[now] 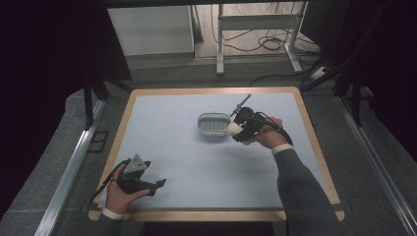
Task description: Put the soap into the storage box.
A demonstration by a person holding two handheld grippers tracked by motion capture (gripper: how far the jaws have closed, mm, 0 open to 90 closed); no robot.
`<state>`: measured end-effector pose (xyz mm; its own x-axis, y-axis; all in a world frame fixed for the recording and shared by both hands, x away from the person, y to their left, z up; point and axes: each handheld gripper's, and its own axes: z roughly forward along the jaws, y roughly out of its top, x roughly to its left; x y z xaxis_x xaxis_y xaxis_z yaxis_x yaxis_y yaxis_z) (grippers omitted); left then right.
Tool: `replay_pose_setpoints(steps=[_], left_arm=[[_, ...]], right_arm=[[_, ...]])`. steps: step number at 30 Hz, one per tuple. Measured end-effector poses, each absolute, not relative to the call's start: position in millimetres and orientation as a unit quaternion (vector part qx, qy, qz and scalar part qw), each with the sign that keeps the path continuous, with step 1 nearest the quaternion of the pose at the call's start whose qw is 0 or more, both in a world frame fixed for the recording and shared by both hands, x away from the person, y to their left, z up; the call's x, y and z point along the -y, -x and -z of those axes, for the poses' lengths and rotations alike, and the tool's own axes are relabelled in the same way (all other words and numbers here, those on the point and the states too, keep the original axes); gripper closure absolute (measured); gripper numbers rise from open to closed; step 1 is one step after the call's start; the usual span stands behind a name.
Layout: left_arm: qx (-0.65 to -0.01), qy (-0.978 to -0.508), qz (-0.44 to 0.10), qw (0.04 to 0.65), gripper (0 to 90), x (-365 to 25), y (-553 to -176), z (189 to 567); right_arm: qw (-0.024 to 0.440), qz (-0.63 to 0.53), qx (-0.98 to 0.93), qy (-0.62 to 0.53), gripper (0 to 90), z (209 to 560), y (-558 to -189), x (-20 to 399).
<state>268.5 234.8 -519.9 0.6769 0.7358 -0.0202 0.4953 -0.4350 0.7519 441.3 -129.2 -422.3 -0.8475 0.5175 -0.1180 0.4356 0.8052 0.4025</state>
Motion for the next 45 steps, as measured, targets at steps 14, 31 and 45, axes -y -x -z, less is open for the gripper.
replay_pose_setpoints(steps=[14, 31, 45], left_arm=[[-0.372, -0.831, -0.157, 0.382, 10.3, -236.2, -268.7, 520.0], [-0.367, -0.834, -0.153, 0.381, 10.3, -234.6, -268.0, 518.3], [-0.371, -0.83, -0.155, 0.386, 10.3, -236.9, -268.2, 518.2]], right_arm=[[0.115, -0.181, -0.942, -0.257, 49.8, 418.2, -456.2, 122.4], [0.116, -0.181, -0.941, -0.26, 49.9, 421.0, -474.2, 117.2], [0.117, -0.177, -0.947, -0.241, 49.8, 420.5, -489.6, 99.5]])
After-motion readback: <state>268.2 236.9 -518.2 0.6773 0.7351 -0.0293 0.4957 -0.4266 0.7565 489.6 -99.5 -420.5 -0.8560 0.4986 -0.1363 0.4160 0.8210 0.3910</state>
